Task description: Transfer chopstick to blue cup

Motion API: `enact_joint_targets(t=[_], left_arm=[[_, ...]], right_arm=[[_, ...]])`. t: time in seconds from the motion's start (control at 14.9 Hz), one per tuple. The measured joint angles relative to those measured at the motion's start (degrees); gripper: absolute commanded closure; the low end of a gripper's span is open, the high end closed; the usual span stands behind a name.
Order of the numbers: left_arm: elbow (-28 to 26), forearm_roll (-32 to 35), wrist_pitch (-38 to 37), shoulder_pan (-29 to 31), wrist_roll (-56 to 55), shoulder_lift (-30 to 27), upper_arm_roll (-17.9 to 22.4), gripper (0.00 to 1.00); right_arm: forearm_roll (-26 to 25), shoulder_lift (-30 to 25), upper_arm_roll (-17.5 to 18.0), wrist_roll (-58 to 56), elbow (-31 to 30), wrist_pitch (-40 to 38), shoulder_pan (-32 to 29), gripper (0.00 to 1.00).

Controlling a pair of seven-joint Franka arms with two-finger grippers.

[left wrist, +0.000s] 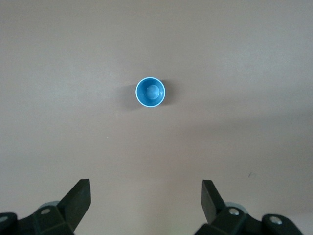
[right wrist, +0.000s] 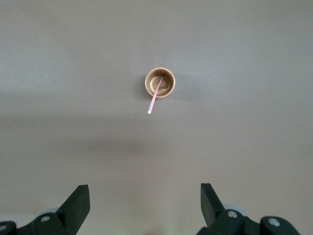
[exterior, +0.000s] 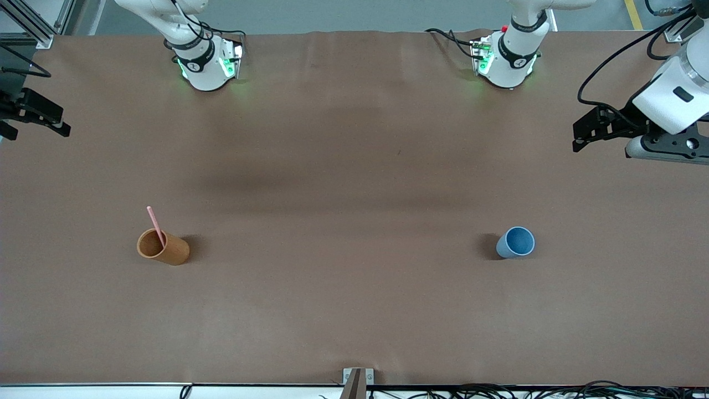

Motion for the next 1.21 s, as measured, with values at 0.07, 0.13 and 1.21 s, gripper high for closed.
enact_joint_targets(t=[0.07,0.13,1.21], left_arm=[[0.0,0.0,-0.02,0.0,0.08,0.0,0.0,0.0],[0.0,0.0,-0.04,0.0,0.19,0.0,0.0,0.0],[-15.11,0.18,32.6,3.6,2.54,18.72,0.8,0.0]], right_arm=[[0.0,0.0,0.0,0.0,0.0,0.0,0.0,0.0],[0.0,0.0,0.0,0.0,0.0,0.0,0.0,0.0],[0.02,1.2,-0.36,-0.01,-25.63,29.1,-1.17,0.08]])
